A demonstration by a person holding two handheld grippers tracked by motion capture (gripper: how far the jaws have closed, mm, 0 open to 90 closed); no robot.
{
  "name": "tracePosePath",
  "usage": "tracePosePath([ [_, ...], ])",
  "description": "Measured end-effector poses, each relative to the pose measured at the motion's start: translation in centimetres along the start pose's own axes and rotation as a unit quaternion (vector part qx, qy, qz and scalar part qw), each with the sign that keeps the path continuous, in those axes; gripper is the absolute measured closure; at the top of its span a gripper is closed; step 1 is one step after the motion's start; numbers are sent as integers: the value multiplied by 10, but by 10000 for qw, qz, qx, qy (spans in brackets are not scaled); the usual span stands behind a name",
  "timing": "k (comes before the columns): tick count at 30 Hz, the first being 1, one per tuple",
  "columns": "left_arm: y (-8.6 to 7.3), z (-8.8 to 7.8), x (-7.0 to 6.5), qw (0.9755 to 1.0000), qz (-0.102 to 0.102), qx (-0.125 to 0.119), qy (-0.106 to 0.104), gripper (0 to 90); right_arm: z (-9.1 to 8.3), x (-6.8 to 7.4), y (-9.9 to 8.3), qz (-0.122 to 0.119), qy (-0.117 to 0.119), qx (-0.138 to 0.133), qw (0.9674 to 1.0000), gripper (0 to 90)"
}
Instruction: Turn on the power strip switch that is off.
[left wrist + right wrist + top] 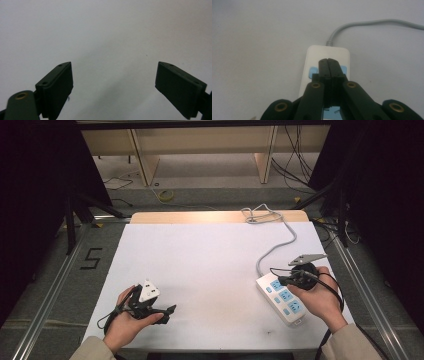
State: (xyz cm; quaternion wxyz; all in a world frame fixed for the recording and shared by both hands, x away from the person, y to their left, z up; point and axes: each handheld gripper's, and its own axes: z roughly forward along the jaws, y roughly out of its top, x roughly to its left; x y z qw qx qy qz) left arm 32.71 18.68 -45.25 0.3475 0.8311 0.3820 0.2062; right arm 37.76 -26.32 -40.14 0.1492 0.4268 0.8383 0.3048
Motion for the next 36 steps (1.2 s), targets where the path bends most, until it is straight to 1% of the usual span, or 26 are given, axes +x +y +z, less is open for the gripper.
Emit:
tracePosePath([
  [19,0,0,0,10000,13,1,-10,142,11,4,3,-40,98,205,9997,900],
  [36,0,0,0,10000,23,0,-8,142,17,7,6,-82,140,307,9994,900],
])
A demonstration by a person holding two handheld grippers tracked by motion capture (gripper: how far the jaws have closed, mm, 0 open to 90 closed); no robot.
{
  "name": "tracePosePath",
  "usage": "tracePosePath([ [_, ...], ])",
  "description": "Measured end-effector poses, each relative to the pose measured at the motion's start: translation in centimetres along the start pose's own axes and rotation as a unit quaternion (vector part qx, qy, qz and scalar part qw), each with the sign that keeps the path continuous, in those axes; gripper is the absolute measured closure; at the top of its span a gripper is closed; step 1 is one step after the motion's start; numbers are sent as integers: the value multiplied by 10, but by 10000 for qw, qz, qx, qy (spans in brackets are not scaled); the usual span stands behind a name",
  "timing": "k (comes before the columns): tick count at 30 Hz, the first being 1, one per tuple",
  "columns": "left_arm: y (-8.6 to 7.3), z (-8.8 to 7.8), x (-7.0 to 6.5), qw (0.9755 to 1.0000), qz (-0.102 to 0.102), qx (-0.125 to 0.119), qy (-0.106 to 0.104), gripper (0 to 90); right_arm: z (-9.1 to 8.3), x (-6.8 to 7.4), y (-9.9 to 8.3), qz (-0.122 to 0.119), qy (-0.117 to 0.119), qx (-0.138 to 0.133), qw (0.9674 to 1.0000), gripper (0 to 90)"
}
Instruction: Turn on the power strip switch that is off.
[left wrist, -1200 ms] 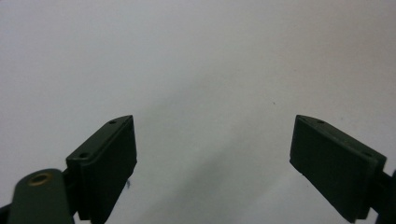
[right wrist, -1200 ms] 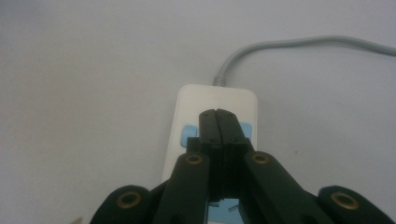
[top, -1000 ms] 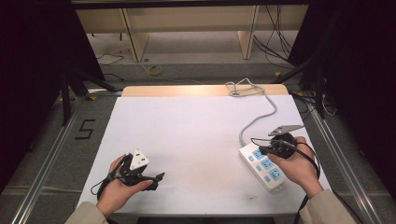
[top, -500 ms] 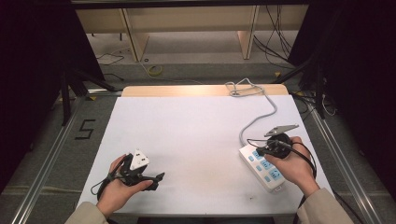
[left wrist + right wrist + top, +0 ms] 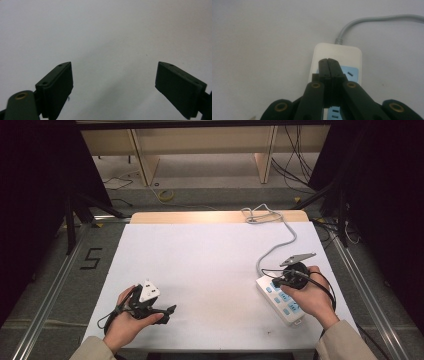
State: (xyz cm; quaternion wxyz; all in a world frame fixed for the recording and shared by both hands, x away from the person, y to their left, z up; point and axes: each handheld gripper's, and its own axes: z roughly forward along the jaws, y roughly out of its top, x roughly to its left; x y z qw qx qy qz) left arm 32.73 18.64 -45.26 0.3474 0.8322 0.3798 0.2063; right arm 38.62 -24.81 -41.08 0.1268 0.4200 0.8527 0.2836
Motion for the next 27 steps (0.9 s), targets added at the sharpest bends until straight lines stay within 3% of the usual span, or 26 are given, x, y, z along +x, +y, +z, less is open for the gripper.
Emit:
tracePosePath([
  [27,0,0,0,10000,-5,-1,-1,142,6,1,4,-42,42,93,9999,900],
])
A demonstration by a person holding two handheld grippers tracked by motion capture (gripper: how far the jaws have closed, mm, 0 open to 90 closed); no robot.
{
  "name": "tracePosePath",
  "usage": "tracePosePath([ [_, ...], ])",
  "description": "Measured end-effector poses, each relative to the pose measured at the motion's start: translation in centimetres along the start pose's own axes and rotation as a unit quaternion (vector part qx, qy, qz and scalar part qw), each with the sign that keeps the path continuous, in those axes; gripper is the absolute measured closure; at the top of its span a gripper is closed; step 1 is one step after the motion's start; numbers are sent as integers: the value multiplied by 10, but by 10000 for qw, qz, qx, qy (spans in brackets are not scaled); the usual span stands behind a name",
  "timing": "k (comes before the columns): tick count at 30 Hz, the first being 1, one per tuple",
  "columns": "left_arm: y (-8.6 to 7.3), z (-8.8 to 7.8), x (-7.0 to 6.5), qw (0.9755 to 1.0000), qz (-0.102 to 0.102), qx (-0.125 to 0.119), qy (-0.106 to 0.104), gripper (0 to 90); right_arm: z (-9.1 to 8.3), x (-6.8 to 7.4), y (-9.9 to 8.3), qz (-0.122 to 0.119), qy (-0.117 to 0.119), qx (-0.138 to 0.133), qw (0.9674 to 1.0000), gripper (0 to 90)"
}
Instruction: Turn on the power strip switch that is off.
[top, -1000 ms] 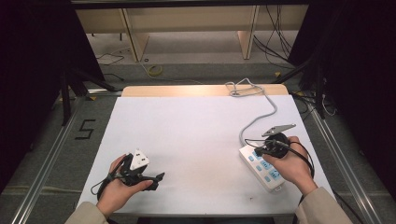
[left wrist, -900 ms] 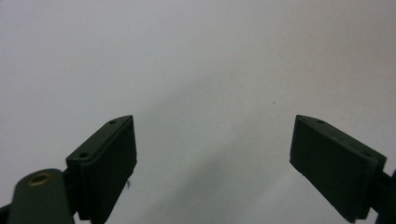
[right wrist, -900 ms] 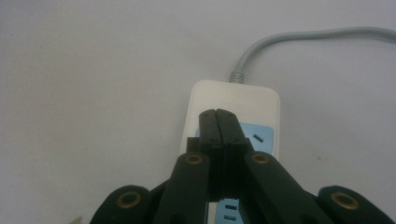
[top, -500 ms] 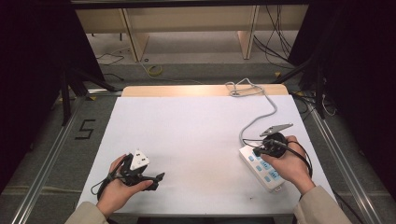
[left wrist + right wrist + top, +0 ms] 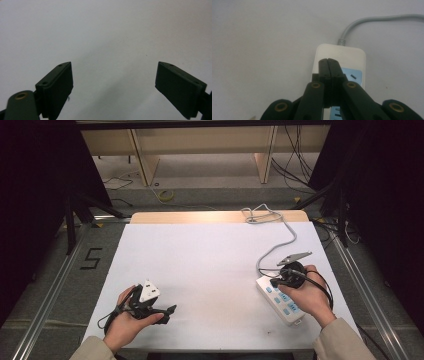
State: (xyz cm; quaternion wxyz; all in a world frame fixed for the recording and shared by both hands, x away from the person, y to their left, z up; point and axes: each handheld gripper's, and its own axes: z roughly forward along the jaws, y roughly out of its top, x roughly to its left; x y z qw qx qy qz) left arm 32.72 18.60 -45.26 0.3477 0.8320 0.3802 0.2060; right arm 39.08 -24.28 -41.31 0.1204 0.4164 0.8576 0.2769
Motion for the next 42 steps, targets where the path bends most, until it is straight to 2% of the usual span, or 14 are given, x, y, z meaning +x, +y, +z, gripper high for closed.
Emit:
tracePosePath([
  [42,0,0,0,10000,-18,-16,-2,142,15,0,4,-22,51,280,9996,900],
])
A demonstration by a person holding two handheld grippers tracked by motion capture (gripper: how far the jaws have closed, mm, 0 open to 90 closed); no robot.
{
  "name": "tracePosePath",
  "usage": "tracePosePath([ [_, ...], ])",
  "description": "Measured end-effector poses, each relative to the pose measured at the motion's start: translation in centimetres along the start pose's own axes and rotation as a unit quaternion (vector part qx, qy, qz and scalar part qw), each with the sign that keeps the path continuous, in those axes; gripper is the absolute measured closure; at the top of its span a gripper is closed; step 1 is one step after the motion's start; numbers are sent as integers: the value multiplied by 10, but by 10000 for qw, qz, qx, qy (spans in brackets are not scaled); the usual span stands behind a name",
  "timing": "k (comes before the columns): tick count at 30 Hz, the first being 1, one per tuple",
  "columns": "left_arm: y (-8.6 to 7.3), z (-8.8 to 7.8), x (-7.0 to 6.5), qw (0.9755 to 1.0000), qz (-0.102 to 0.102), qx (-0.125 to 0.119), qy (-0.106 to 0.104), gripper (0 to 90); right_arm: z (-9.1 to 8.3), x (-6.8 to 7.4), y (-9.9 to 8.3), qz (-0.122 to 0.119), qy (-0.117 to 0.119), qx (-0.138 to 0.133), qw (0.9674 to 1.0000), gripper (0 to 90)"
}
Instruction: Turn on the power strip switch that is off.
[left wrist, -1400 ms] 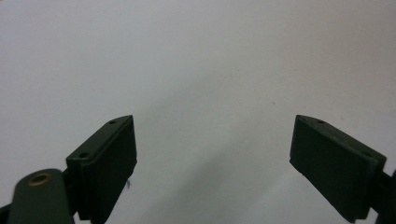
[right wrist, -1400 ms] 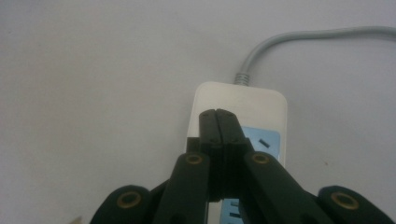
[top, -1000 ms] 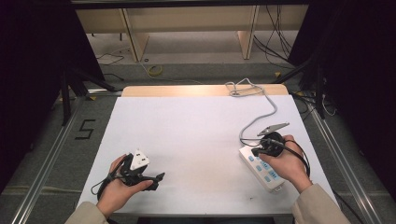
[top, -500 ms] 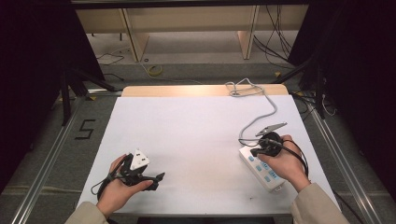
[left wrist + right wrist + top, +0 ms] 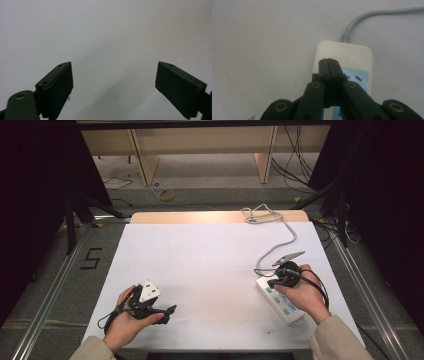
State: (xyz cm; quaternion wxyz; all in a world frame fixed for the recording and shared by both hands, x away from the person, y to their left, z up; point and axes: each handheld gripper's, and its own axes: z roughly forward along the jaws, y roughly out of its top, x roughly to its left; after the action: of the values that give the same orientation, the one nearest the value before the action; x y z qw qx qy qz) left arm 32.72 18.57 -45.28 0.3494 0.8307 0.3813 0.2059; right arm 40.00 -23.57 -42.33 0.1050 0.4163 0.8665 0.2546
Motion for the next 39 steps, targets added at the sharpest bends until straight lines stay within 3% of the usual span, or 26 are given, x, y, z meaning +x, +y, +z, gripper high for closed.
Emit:
tracePosePath([
  [39,0,0,0,10000,3,3,-15,142,11,-1,3,-35,14,264,9996,900],
])
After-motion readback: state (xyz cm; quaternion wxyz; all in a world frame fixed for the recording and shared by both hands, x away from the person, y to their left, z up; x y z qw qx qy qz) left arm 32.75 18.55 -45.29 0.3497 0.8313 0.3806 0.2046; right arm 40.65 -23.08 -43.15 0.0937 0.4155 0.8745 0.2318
